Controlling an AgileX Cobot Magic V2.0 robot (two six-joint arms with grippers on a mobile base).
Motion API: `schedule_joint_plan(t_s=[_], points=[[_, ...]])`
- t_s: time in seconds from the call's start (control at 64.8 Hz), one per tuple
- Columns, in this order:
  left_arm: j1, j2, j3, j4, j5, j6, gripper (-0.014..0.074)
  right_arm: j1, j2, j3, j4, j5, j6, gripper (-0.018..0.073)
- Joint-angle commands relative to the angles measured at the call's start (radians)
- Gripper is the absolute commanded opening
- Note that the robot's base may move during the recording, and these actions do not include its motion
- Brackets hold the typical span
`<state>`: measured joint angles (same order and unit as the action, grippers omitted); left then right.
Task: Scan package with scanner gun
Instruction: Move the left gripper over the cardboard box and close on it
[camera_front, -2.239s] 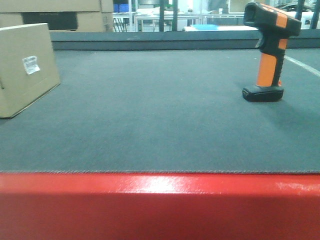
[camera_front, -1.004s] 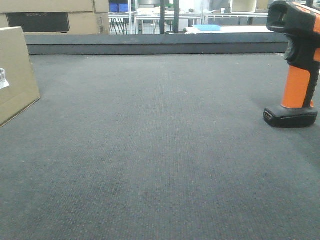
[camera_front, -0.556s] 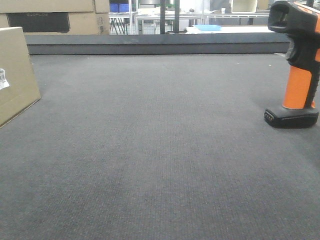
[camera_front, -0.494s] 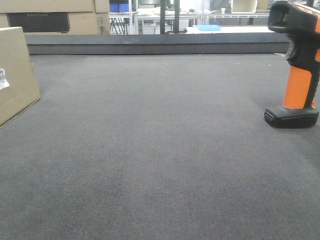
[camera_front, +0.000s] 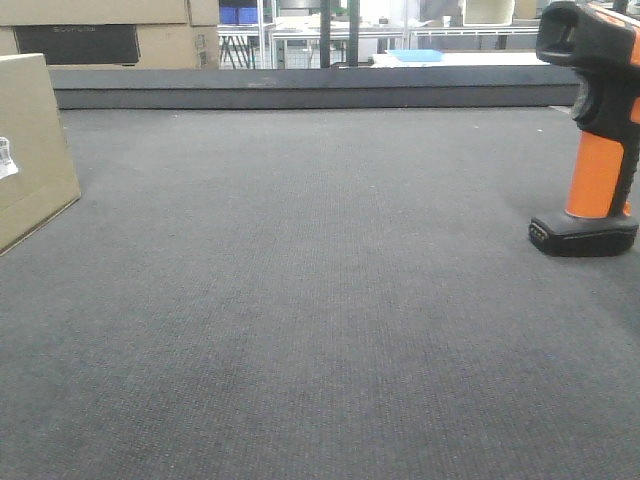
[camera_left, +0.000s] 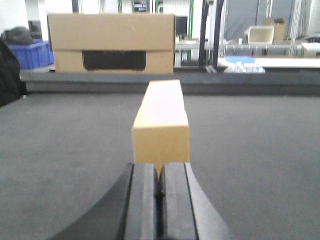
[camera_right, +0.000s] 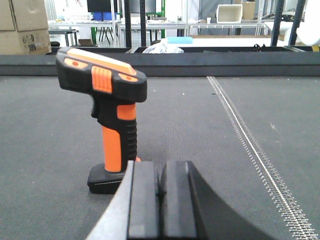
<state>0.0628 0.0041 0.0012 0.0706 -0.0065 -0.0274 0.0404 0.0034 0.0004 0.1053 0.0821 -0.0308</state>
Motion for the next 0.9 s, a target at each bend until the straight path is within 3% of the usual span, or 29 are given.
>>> schedule_joint_plan(t_s=[0.0, 0.154, 0.216, 0.34, 0.417, 0.602, 0.695, 0.88], points=[[-0.005, -0.004, -0.001, -0.006, -0.065, 0.0, -0.0111, 0.002, -0.003, 0.0, -0.005, -0.041, -0.002, -0.0165], [-0.005, -0.004, -0.001, -0.006, -0.26, 0.0, -0.0111, 0.002, -0.003, 0.0, 0.005, -0.213, -0.002, -0.0165], [-0.005, -0.004, -0.034, -0.006, -0.263, 0.0, -0.0111, 0.002, -0.003, -0.039, 0.005, -0.217, -0.002, -0.0165], [-0.005, -0.004, -0.224, 0.004, -0.099, 0.0, -0.0106, 0.002, -0.003, -0.225, 0.005, -0.076, -0.002, -0.0165], [-0.005, 0.017, -0.344, 0.018, 0.048, 0.0, -0.0054, 0.002, 0.015, -0.342, 0.005, 0.027, -0.002, -0.0165], [-0.005, 0.156, -0.578, 0.027, 0.275, 0.0, 0.0302, 0.002, 0.15, -0.496, 0.005, 0.12, -0.002, -0.0141], [-0.005, 0.237, -0.648, 0.027, 0.34, 0.0, 0.0426, 0.002, 0.23, -0.528, 0.005, 0.145, -0.002, 0.0005], [-0.005, 0.425, -0.78, 0.004, 0.512, 0.0, 0.0494, 0.002, 0.338, -0.535, 0.005, 0.14, -0.002, 0.0503]])
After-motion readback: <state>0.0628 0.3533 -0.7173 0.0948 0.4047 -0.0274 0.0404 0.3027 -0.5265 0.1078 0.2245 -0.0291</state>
